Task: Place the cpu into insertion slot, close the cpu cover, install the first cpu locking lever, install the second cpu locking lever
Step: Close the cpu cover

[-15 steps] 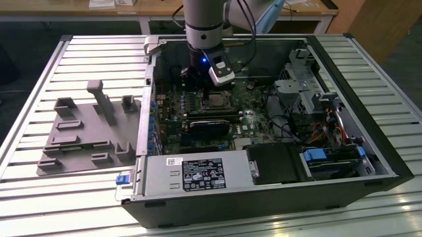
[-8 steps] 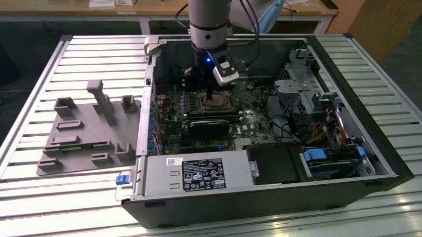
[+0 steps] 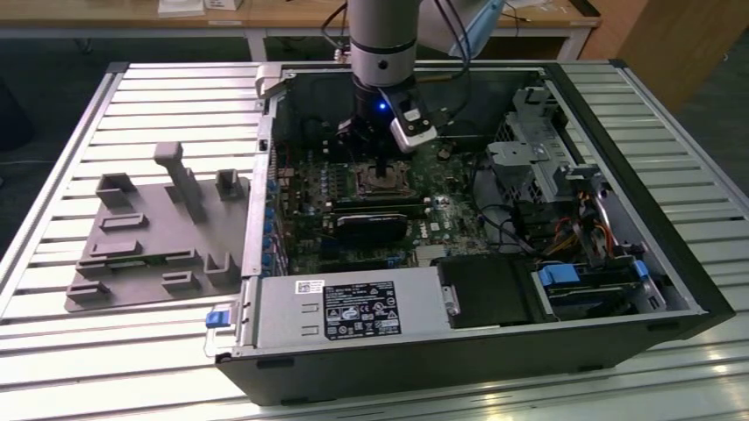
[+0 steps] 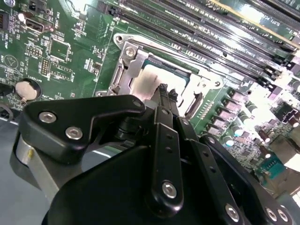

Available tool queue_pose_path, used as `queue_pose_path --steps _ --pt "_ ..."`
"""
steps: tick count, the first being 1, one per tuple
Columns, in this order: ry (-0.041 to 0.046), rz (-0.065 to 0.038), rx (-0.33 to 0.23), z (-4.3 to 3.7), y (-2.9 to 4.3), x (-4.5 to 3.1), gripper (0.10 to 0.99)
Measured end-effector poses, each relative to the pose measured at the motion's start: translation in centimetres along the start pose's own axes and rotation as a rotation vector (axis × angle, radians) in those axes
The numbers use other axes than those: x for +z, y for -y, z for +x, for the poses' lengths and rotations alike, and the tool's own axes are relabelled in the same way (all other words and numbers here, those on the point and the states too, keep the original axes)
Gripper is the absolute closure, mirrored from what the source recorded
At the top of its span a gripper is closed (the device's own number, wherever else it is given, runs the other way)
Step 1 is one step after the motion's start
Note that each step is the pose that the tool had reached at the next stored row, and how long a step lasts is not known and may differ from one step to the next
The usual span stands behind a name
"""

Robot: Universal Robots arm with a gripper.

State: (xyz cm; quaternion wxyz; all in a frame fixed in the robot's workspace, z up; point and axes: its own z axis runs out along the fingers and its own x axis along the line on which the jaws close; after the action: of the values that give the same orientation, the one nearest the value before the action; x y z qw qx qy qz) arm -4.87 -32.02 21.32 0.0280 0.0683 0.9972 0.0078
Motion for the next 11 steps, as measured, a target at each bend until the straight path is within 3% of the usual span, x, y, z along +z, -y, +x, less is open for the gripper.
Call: queue_pose_path --steps 11 --pt "0.0001 0.000 0.000 -0.09 -0.04 -1.69 0.980"
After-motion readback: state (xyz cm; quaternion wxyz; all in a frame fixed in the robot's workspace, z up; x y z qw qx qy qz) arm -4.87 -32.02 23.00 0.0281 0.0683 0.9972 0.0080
